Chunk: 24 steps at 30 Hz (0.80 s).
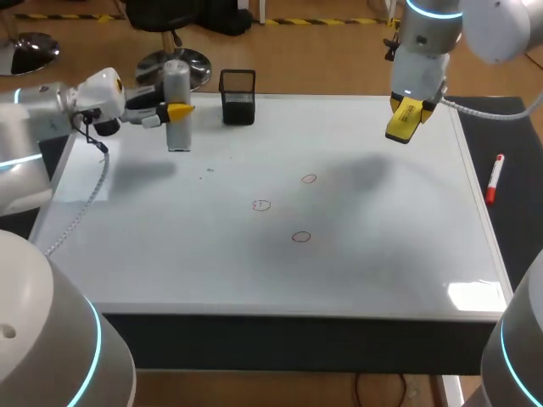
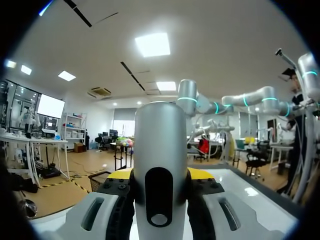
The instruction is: Pick up the inspection probe, press it on each red-marked spot on the whiteboard one by one, put down the probe, pick up the eraser, and wipe off all the red marks.
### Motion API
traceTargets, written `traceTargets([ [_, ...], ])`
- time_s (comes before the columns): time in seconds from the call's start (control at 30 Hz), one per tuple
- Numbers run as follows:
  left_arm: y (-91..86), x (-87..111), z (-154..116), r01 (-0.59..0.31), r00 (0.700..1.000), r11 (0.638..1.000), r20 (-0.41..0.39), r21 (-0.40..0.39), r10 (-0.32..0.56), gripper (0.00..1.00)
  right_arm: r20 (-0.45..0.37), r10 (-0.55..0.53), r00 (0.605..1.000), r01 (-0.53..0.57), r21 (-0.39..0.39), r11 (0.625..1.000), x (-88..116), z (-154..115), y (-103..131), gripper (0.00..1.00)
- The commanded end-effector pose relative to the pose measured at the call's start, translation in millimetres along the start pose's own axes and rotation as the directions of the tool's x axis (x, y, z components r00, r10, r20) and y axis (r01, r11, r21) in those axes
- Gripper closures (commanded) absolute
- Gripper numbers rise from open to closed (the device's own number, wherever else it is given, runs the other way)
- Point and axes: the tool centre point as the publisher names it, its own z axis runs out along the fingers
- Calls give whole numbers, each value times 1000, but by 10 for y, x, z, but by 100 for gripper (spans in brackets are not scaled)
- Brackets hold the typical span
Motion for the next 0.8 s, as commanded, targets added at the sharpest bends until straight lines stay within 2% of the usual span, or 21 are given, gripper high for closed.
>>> traceTargets([
  [0.03,32,-28,-29,4,1000,1000,10,2,-4,100,-1,-2,1000,2,2,1000,11,-10,-2,100],
  [0.23,74,-68,-63,17,999,1000,30,17,-18,100,-1,-2,1000,2,2,1000,11,-10,-2,100],
  [0.8,49,-87,-83,16,999,1000,33,11,-16,100,-1,-2,1000,2,2,1000,11,-10,-2,100],
])
